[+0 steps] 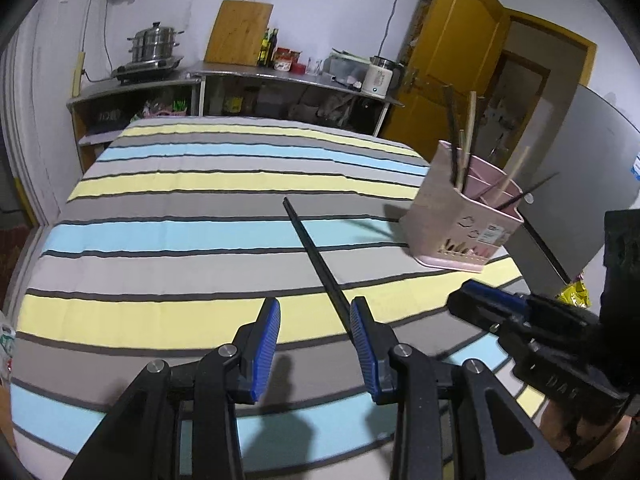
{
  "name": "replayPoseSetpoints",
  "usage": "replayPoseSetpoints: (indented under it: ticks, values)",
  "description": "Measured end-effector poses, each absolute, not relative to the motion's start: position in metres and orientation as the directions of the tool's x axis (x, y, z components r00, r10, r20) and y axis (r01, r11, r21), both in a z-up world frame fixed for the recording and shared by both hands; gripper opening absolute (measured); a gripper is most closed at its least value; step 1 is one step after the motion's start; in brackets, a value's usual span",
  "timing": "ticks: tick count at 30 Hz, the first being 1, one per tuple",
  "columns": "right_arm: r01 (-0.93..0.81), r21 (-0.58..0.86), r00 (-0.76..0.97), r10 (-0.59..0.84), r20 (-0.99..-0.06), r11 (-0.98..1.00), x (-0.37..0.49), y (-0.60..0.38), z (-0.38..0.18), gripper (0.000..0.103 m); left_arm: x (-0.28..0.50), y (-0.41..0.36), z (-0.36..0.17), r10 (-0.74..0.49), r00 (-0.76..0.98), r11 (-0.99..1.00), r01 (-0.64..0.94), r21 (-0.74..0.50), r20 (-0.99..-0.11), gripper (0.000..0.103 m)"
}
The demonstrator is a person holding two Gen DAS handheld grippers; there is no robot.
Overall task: Organize utensils
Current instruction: 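Move both open tools down to the black chopsticks on the table, then close the right tool on a black chopstick while the left tool grasps another black chopstick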
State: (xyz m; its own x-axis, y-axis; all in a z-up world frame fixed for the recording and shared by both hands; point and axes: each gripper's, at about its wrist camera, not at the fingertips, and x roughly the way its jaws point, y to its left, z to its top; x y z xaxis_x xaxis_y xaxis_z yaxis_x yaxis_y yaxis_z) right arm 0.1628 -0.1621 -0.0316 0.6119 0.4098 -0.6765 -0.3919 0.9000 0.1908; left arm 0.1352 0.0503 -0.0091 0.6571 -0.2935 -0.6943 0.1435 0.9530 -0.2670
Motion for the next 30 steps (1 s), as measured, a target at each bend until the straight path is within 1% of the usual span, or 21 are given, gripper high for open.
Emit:
replayPoseSetpoints:
  ticks: [11,18,30]
  values:
    - [-0.413,0.219,0.511,0.424,-0.747,0.884,0.21,-0.132,-0.078,0.024,0.159,0.069,-0.028,-0.282,0.644,0.953,0.103,-0.284,-0.711,0.036]
    - [-0.408,0.21,0.467,0.4,-0.789,0.889,0.228,-0.121,-0.102,0.02,0.164,0.075,-0.034,-0.277,0.64,0.952,0.083,-0.294,-0.716,0.036]
    - [-0.401,0.193,0.479,0.385,-0.789,0.895,0.233,-0.123,-0.106,0.019,0.174,0.073,-0.045,-0.286,0.615,0.949,0.076,-0.305,-0.735,0.036]
